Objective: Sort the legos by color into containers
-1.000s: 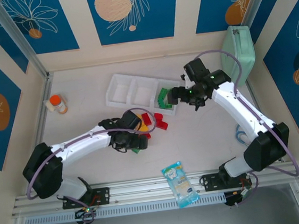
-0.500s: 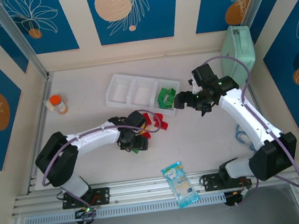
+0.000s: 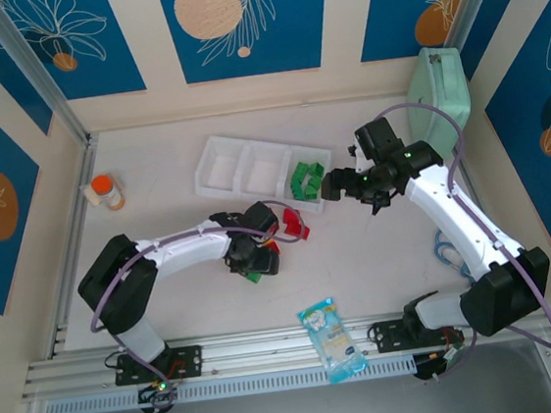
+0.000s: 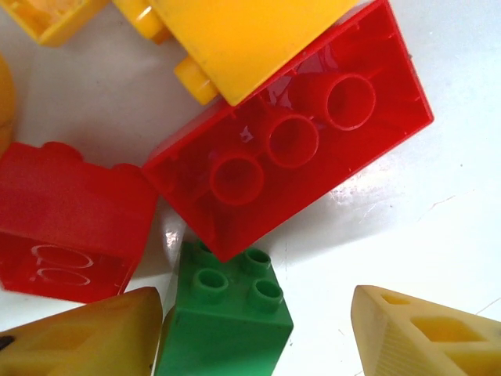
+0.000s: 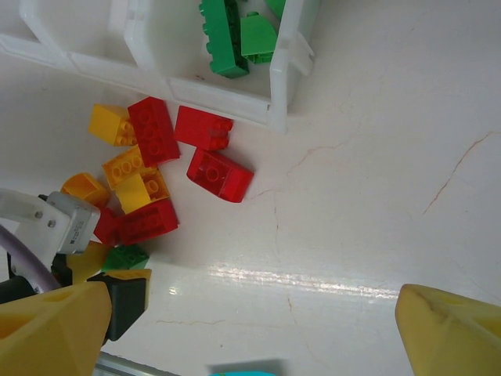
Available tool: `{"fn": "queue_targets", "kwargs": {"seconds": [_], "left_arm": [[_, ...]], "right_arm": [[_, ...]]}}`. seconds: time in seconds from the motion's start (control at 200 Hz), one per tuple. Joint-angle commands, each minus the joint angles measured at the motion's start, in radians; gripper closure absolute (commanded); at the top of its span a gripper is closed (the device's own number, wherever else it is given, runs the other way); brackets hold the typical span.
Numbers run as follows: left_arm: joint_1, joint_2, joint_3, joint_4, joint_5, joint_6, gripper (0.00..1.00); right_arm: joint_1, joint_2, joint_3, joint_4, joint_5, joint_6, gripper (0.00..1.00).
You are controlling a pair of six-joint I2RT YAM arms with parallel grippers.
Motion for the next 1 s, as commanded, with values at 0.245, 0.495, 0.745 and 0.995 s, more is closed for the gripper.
{"fn": "queue_targets", "kwargs": {"seconds": [0.245, 0.495, 0.745, 0.995], "left_arm": [[-0.040, 0.089, 0.078, -0.079, -0.044, 0.034, 0.51], [-0.067, 0.115, 0.161, -0.171, -0.110, 0.011, 0.69], [-0.063, 0.073, 0.362, -0.239, -0.162, 0.027, 0.76], [-0.003, 0.324, 0.837, -0.327, -0.168, 0.127, 0.77]], "right_arm": [[-0.008, -0.040, -0.036, -0.005, -0.001, 0.023, 0.06], [-0.044, -0.083, -0.038, 0.002, 0.040, 0.037, 0.06], [-0.175, -0.191, -0.041, 0.007, 0.001, 0.042, 0.06], [-0.219, -0.228, -0.045, -0.033, -0.044, 0.024, 0.06]]}}
